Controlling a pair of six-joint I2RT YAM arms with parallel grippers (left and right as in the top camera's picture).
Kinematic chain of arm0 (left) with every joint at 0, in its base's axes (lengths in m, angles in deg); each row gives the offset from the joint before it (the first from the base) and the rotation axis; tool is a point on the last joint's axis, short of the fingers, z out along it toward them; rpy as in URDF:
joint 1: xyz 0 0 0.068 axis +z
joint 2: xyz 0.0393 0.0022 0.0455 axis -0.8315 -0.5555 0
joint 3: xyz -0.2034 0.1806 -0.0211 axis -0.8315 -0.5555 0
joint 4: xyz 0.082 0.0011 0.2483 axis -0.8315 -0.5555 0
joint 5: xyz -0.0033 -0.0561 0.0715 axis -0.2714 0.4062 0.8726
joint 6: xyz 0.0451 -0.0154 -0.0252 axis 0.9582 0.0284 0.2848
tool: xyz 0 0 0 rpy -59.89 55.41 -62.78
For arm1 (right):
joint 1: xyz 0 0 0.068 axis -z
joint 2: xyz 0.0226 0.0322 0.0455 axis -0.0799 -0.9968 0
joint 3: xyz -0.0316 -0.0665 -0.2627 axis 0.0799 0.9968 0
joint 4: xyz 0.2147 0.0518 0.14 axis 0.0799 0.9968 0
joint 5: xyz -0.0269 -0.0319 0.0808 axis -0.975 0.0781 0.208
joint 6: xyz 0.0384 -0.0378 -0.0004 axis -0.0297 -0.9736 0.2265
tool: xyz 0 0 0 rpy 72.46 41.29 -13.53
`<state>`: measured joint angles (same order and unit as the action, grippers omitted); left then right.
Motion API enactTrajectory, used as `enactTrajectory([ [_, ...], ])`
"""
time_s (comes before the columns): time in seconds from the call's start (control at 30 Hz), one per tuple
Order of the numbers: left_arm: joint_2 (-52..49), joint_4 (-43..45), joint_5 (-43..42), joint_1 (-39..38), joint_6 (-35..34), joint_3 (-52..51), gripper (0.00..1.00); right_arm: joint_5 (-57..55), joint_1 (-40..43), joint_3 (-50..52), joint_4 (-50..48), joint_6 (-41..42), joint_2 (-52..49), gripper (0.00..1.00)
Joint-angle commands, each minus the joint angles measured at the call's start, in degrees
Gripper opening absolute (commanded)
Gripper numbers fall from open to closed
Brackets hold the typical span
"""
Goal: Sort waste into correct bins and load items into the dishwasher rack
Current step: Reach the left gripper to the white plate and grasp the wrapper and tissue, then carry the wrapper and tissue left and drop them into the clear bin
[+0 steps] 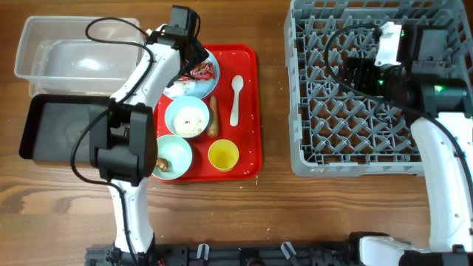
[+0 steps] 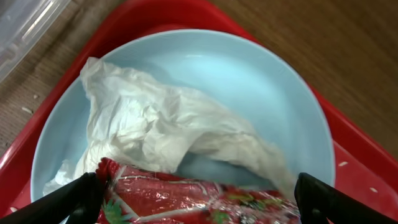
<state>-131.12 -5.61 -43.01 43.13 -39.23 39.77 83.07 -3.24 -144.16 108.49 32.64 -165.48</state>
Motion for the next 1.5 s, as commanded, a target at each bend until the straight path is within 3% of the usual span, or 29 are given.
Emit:
enactTrajectory([
  [0.0,-2.16,-0.46,1.18,-0.17,-1.81,0.66,1.0,1.55,0.22,-1.25,0.17,0.7,-1.53,1.0],
  [0.2,-5.31,-1.77,-1.4,-0.26,-1.79,0.66,0.99,1.55,0.22,-1.25,0.17,0.7,-2.56,1.0],
  [0.27,-5.62,-2.19,-1.55,-0.26,-1.79,0.61,0.88,1.55,0.22,-1.25,0.24,0.68,-2.75,1.0],
  [0.33,-5.62,-2.25,-1.88,-0.26,-1.57,0.57,0.68,1.55,0.22,-1.25,0.22,0.7,-2.75,1.0],
  [0.37,-5.62,-2.27,-1.9,-0.26,-1.57,0.57,0.52,1.55,0.22,-1.25,0.24,0.7,-2.75,1.0],
  [0.43,-5.62,-2.82,-1.9,-0.26,-1.57,0.57,0.08,1.55,0.22,-1.25,0.24,0.68,-2.75,1.0],
  [0.47,-5.62,-2.89,-1.9,-0.26,-1.57,0.57,0.04,1.55,0.22,-1.25,0.24,0.7,-2.75,1.0],
  [0.7,-1.2,-2.86,-1.86,-0.22,0.63,1.11,0.04,1.55,0.22,-1.25,0.22,0.7,-2.75,1.0],
  [1.03,16.57,-2.23,2.14,-0.22,6.64,2.67,0.04,1.55,0.22,-1.25,0.2,0.7,-2.75,1.0],
  [1.23,23.69,-1.46,10.99,0.37,9.03,2.67,0.04,1.55,0.22,-1.25,0.15,0.79,-2.75,1.0],
  [1.47,22.08,1.05,12.76,12.09,10.8,2.67,0.04,1.97,0.22,-1.25,0.15,0.85,-2.75,1.0],
])
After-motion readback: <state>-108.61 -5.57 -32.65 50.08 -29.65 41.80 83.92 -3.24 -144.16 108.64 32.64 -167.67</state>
